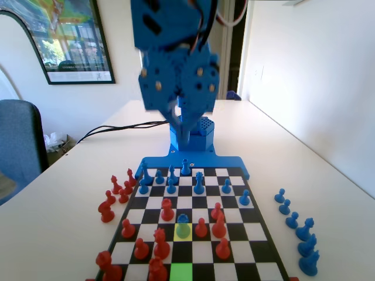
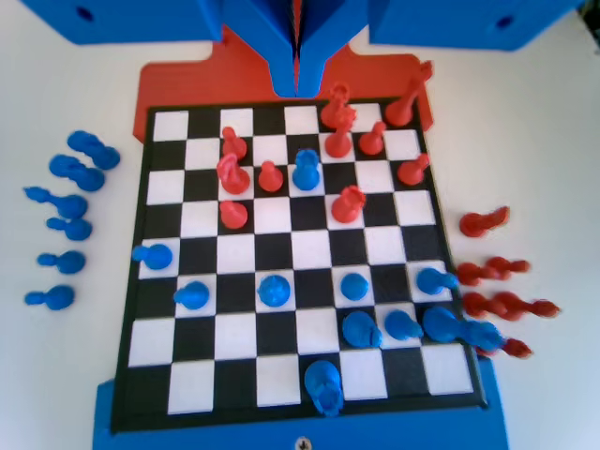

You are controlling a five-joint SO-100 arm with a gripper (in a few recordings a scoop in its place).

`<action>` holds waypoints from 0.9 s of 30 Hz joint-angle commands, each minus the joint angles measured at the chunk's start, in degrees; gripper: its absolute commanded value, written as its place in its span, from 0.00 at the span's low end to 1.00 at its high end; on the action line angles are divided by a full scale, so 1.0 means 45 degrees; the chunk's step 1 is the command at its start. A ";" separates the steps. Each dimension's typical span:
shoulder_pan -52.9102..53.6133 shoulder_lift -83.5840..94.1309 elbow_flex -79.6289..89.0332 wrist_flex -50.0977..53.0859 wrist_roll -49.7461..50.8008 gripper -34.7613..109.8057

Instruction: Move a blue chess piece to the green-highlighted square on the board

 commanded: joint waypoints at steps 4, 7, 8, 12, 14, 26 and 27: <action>-0.0059 -0.1387 -0.1777 -0.0293 0.0078 0.29; -0.0078 -0.1738 -0.1777 -0.0605 -0.0078 0.30; -0.0078 -0.1836 -0.1777 -0.0684 -0.0195 0.31; -0.0039 -0.1953 -0.1602 -0.1094 -0.0371 0.31; 0.0000 -0.1973 -0.1426 -0.1387 -0.0430 0.31; 0.0879 -0.3457 -0.2070 -0.1992 -0.1172 0.31; 0.0898 -0.3496 -0.2070 -0.2070 -0.1211 0.31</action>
